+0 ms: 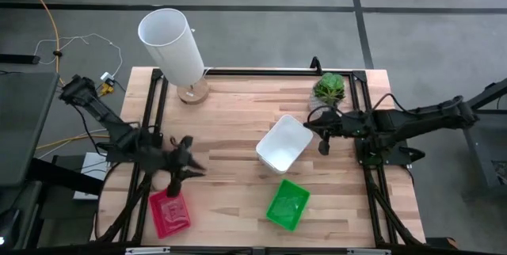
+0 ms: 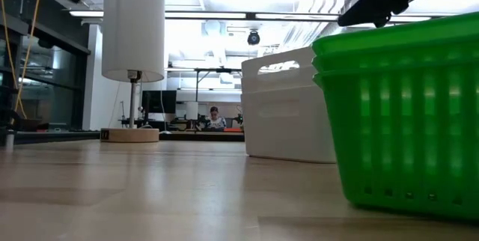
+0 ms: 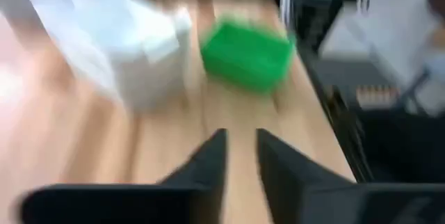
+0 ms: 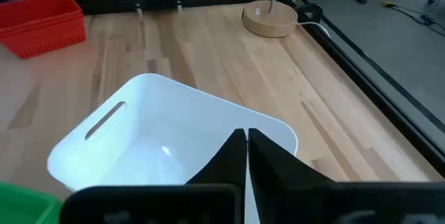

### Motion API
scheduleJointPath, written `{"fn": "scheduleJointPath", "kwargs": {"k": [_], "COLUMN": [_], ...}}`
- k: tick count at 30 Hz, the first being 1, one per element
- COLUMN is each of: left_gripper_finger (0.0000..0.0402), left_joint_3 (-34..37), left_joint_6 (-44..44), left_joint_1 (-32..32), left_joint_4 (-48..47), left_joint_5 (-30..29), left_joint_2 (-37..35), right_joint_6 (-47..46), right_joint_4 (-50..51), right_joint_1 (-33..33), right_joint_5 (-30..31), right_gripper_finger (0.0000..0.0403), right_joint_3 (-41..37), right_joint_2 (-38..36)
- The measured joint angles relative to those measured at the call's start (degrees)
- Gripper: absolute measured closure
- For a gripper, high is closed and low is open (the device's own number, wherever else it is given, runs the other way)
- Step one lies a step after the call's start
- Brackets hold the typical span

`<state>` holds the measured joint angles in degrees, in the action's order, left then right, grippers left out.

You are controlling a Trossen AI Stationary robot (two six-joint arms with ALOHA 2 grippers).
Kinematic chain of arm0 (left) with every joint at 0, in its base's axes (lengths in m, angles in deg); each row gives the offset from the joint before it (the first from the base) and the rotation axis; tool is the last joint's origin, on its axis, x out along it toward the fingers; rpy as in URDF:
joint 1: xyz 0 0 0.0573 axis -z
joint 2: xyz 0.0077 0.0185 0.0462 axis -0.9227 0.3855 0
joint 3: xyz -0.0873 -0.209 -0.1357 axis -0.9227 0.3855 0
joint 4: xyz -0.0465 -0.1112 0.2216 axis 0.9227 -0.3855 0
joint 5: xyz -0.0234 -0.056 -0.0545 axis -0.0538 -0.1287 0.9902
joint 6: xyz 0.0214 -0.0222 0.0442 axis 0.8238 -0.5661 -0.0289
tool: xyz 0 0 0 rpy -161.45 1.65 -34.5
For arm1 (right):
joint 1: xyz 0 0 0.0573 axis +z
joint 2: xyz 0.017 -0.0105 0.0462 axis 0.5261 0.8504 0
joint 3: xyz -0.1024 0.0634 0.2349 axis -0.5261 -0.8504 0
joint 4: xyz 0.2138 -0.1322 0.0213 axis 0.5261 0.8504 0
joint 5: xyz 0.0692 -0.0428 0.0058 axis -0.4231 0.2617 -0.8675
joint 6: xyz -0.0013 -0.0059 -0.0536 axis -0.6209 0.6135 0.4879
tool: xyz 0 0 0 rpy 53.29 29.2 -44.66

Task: Stack baskets by color
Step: Adjust the red bins

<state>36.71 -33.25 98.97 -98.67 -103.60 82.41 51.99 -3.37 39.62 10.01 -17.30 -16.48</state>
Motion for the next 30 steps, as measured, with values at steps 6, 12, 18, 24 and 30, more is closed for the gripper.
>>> {"fn": "scheduleJointPath", "kwargs": {"k": [6, 12, 18, 24, 30], "left_gripper_finger": [0.0388, 0.04, 0.0401, 0.0401, 0.0401], "left_joint_3": [-12.6, -14.6, -14.6, -14.6, -14.6], "left_joint_6": [-26.4, -45.1, -53.2, -50.3, -43.4], "left_joint_1": [10.2, 17.4, 19.7, 16.7, 11.5], "left_joint_4": [-24.1, -28.7, -31.3, -34.2, -38.4], "left_joint_5": [7.1, 15.2, 20.5, 19.6, 17.3], "left_joint_2": [10.7, 21.9, 32.2, 36.6, 37.0], "right_joint_6": [-1.6, -2.4, -2.6, -2.8, -2.8], "right_joint_4": [-0.1, 0.0, -0.1, -0.2, -0.2], "right_joint_1": [0.5, 0.5, 0.5, 0.5, 0.5], "right_joint_5": [0.4, 0.1, 0.0, -0.2, -0.8], "right_gripper_finger": [0.0402, 0.0402, 0.0402, 0.0403, 0.0403], "right_joint_3": [0.0, 0.0, 0.0, 0.0, 0.0], "right_joint_2": [0.1, 0.2, 0.2, 0.2, 0.2]}}
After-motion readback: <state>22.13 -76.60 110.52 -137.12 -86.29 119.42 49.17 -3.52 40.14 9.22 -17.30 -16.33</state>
